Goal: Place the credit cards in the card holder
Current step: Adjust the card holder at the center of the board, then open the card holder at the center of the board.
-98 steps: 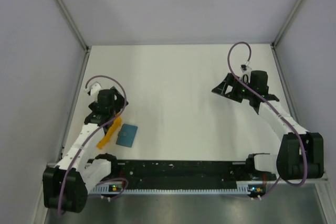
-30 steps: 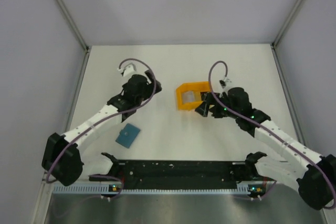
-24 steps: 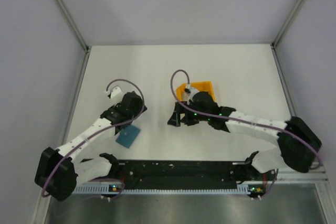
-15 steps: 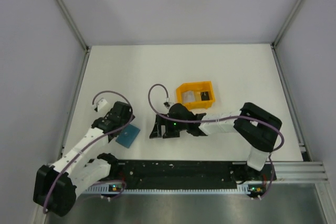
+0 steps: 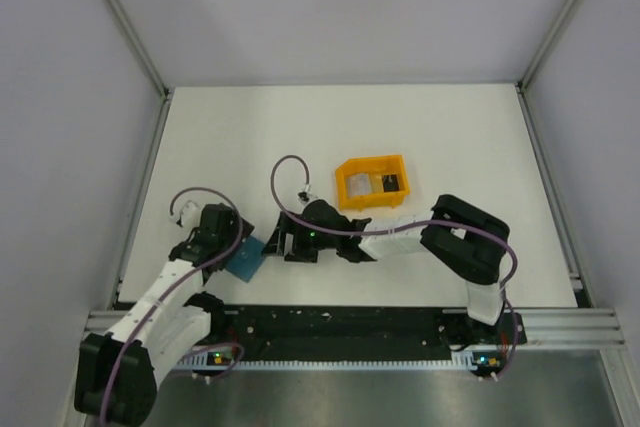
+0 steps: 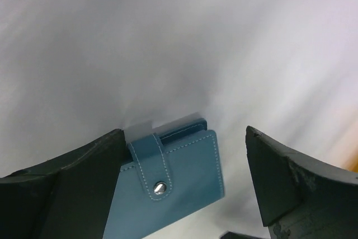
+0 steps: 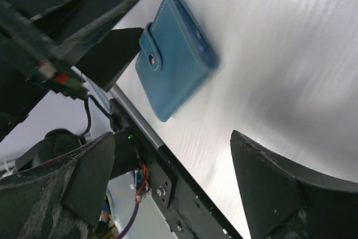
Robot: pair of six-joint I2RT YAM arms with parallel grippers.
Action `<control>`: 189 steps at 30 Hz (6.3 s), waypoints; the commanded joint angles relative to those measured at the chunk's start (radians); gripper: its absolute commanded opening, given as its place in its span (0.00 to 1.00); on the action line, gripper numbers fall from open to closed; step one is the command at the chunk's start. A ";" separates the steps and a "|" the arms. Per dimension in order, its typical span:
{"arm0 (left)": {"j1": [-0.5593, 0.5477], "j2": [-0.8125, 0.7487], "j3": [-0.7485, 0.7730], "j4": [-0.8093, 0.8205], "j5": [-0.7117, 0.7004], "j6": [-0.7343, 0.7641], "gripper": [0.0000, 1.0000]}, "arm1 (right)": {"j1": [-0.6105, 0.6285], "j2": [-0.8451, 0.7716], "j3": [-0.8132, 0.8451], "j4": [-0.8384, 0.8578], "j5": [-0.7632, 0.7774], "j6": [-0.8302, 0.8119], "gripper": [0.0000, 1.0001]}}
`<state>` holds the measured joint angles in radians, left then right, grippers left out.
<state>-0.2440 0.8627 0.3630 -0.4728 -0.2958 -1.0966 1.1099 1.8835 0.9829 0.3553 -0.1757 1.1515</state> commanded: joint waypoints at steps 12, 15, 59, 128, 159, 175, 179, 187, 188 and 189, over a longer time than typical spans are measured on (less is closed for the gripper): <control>-0.041 0.015 -0.168 0.274 0.399 -0.045 0.74 | -0.033 -0.035 -0.108 0.002 -0.015 0.085 0.64; -0.041 0.025 -0.119 0.205 0.356 0.010 0.75 | -0.012 -0.069 -0.145 -0.023 0.041 0.099 0.67; -0.070 0.113 -0.009 0.238 0.409 0.199 0.76 | -0.243 -0.244 -0.071 -0.325 -0.180 -0.379 0.48; -0.129 0.392 0.077 0.287 0.635 0.327 0.75 | -0.283 -0.044 -0.014 -0.094 -0.171 0.022 0.61; -0.225 0.206 0.209 0.065 0.169 0.294 0.61 | -0.352 -0.029 0.312 -0.621 -0.392 -0.805 0.45; -0.221 0.381 0.175 0.192 0.262 0.264 0.58 | -0.351 0.143 0.341 -0.494 -0.556 -0.719 0.45; -0.221 0.410 0.162 0.198 0.267 0.265 0.55 | -0.349 0.146 0.323 -0.449 -0.550 -0.704 0.45; -0.221 0.447 0.151 0.212 0.282 0.285 0.47 | -0.349 0.195 0.333 -0.458 -0.551 -0.679 0.47; -0.222 0.447 0.149 0.214 0.282 0.287 0.46 | -0.348 0.212 0.336 -0.463 -0.550 -0.673 0.47; -0.222 0.450 0.145 0.217 0.282 0.284 0.46 | -0.349 0.227 0.342 -0.470 -0.556 -0.673 0.47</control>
<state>-0.4664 1.2747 0.5423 -0.2356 -0.0235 -0.8268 0.7628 2.0521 1.2903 -0.1410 -0.7139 0.4641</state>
